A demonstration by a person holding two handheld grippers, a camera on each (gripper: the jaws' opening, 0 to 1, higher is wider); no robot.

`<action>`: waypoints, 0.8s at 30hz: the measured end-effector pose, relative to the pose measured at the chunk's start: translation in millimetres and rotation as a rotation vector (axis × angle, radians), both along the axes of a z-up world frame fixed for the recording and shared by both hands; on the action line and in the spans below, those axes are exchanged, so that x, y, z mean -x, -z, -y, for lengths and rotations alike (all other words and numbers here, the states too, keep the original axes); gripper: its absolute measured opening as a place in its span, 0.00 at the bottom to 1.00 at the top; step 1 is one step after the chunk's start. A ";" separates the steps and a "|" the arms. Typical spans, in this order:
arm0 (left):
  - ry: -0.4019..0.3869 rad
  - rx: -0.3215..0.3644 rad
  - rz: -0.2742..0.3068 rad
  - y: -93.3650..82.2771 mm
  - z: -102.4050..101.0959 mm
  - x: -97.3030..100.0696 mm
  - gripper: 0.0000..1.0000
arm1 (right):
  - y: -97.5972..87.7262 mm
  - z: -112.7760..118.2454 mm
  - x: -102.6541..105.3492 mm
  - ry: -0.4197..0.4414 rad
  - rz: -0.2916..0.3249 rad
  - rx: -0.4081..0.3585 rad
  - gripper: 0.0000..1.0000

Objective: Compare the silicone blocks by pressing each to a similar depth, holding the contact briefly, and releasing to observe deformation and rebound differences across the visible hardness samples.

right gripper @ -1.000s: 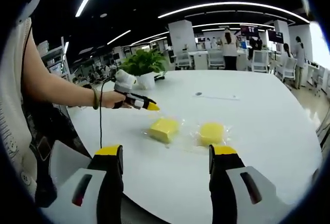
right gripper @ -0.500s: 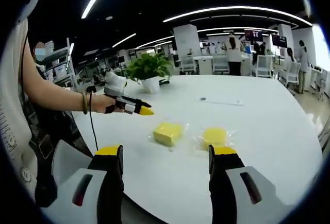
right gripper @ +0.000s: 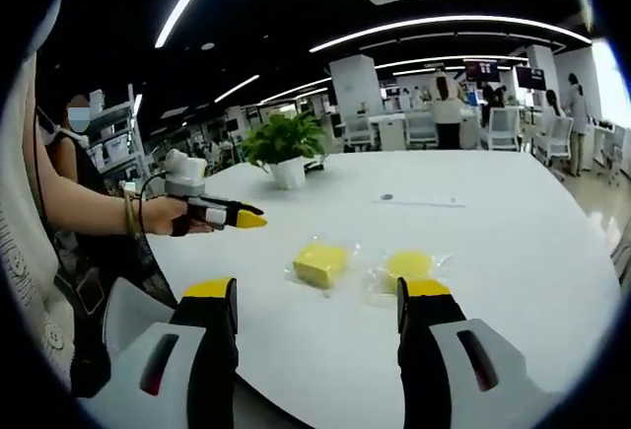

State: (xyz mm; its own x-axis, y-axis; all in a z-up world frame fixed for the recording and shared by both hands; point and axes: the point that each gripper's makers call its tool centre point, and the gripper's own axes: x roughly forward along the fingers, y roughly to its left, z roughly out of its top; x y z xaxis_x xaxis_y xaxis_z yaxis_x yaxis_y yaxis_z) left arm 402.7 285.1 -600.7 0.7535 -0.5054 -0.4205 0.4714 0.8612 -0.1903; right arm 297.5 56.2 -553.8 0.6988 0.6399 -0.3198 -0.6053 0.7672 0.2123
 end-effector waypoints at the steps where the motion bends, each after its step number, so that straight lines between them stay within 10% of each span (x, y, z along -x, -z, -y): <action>1: -0.011 0.003 0.003 -0.7 0.3 5.5 0.45 | 0.4 0.5 -0.1 0.002 -0.002 -0.002 0.61; 24: -0.175 0.082 0.007 -9.5 -27.6 98.8 0.48 | 13.3 -4.2 18.8 -0.005 -0.047 -0.030 0.60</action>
